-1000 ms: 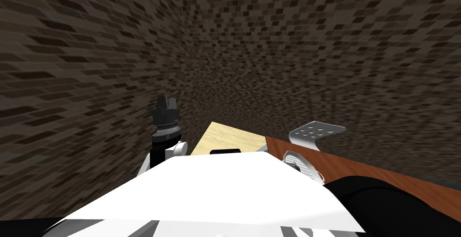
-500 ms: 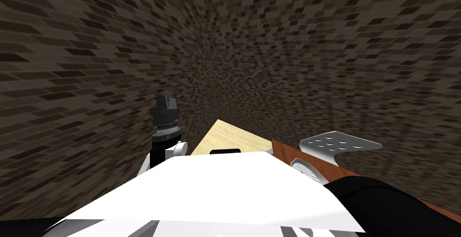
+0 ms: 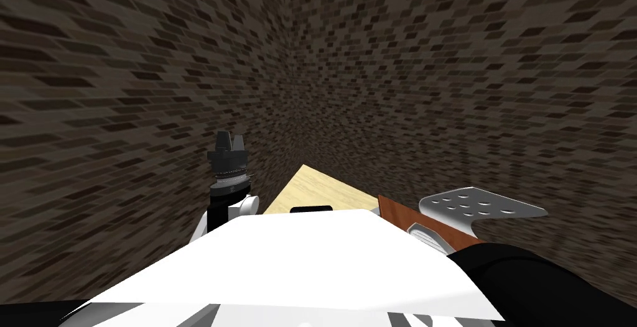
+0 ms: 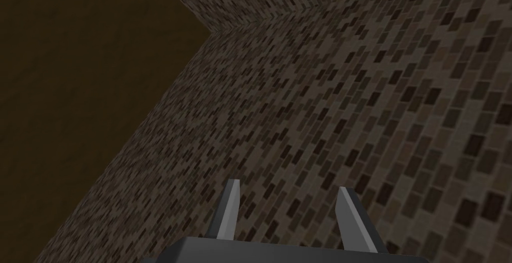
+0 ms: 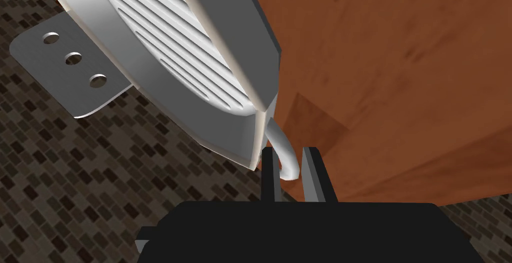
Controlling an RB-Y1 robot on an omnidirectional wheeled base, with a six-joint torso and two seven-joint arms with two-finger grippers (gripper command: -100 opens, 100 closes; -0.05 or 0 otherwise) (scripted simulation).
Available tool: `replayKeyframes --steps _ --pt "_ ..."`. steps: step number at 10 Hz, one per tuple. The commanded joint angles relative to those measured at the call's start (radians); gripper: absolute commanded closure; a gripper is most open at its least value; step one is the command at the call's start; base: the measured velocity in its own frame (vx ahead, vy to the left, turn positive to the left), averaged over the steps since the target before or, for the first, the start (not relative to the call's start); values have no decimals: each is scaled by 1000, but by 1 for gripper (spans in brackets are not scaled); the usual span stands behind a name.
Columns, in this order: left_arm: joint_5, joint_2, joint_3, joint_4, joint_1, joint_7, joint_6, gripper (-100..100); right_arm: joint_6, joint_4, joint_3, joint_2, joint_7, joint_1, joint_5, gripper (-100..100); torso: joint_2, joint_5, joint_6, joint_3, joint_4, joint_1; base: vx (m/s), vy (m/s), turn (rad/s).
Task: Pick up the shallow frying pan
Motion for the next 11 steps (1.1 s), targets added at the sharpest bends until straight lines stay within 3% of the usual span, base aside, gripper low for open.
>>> replayKeyframes --steps 1,3,4,5,7,8,10,11 --pt "0 0 0 0 0 0 0 0 0 0 0 0 0 0 0 100 0 0 0 0 0 0 0 0 0" --pt "0 0 0 0 0 0 0 0 1 0 -1 -1 0 0 0 100 0 0 0 0 0 0 0 0 0" --pt "0 0 0 0 0 0 0 0 1 1 -1 0 0 0 0 0 0 0 0 0 0 0 0 0 0" --pt "0 0 0 0 0 0 0 0 -49 0 -21 18 -43 -34 50 100 0 0 0 0 0 1 109 -64 -460" --pt "0 0 0 0 0 0 0 0 -94 0 -21 18 -43 -34 112 100 -7 0 1 -4 -2 -2 96 -30 -333" --pt "0 0 0 0 0 0 0 0 -121 -7 -38 34 -82 -66 139 100 -5 0 0 -3 -1 0 109 -57 -388" --pt "0 0 0 0 0 0 0 0 -190 -7 -38 34 -82 -66 231 100 -8 1 0 -4 -1 -2 95 -30 -355" --pt "0 0 0 0 0 0 0 0 -190 -7 -38 34 -82 -66 243 100 -5 1 0 -2 0 0 3 7 -67"
